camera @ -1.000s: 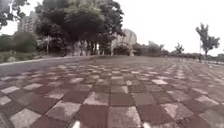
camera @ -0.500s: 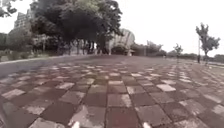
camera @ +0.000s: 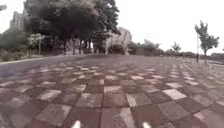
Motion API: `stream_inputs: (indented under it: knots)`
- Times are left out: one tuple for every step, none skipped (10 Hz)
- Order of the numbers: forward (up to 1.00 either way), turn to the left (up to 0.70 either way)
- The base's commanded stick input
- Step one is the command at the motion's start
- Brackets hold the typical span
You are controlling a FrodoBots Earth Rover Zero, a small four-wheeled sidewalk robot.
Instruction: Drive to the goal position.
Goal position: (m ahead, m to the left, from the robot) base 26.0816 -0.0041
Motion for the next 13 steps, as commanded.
stream_inputs:
  knots:
    - [0.85, 0.11]
    - [0.85, 0.11]
    - [0.85, 0.11]
    - [0.85, 0.11]
    - [0.85, 0.11]
    - [0.85, 0.11]
    - [0.85, 0.11]
    - [0.85, 0.11]
    - [0.85, 0.11]
    - [0.85, 0.11]
    - [0.85, 0.11]
    - [0.85, 0.11]
    - [0.85, 0.11]
